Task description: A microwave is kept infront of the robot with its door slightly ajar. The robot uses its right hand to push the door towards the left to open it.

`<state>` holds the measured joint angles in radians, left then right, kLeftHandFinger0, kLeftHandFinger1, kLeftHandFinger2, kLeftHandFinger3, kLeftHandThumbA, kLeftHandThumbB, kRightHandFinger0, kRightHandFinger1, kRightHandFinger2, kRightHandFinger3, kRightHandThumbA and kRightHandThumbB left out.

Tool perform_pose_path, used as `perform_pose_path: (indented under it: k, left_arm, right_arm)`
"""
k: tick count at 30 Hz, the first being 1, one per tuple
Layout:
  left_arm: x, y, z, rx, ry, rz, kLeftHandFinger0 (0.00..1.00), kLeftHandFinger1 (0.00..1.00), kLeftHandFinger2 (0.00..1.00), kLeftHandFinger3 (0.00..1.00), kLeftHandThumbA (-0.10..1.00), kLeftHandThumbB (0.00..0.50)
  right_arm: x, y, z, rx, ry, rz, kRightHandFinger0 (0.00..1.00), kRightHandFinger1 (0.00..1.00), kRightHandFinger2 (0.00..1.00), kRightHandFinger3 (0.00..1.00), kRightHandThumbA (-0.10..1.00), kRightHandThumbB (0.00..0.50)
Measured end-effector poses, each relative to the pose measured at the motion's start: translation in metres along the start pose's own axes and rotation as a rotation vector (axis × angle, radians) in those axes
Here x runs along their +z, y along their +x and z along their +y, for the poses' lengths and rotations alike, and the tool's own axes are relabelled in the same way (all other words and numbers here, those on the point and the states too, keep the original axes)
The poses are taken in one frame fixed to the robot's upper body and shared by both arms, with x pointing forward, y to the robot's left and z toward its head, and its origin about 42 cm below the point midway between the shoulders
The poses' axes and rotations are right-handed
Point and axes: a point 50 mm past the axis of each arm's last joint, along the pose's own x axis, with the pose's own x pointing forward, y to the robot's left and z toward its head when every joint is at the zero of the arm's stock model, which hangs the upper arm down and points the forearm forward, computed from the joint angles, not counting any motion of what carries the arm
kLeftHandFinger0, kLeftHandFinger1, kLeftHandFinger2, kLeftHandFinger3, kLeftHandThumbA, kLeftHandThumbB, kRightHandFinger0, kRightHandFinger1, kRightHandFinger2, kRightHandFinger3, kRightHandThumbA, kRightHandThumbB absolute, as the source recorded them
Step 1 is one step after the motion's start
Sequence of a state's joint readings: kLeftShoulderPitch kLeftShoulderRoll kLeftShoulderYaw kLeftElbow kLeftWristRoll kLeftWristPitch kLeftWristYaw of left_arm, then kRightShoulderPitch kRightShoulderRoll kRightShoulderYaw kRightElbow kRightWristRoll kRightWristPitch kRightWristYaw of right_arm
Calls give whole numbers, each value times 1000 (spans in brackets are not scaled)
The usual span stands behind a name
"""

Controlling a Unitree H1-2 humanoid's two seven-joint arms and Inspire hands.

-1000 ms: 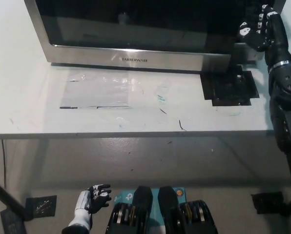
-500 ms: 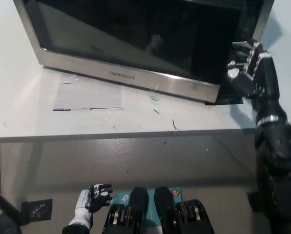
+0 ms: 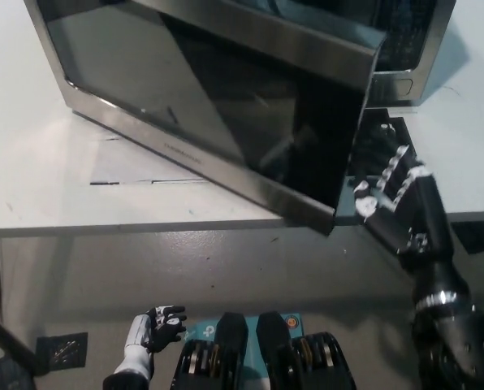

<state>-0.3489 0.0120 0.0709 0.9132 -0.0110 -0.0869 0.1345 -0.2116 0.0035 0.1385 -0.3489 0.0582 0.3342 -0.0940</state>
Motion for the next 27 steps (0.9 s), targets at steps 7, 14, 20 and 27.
perform_pose_path:
  k: [7,14,20,27]
  left_arm:
    - [0,2,-2,-4,2,11,700,601,606,524,184,1]
    - [0,2,1,1,2,10,603,501,514,454,124,24]
    - [3,4,-3,-4,-5,7,594,491,504,477,47,21]
    - [7,6,-4,-6,-9,1,702,592,590,494,140,18]
  right_arm:
    - [-14,-39,23,125,60,68,416,532,615,729,397,111]
    - [-35,-73,44,238,121,204,450,549,640,758,427,134]
    - [-36,-79,46,263,139,226,420,528,627,751,452,128]
    - [-35,-81,37,249,145,235,451,540,628,782,430,134]
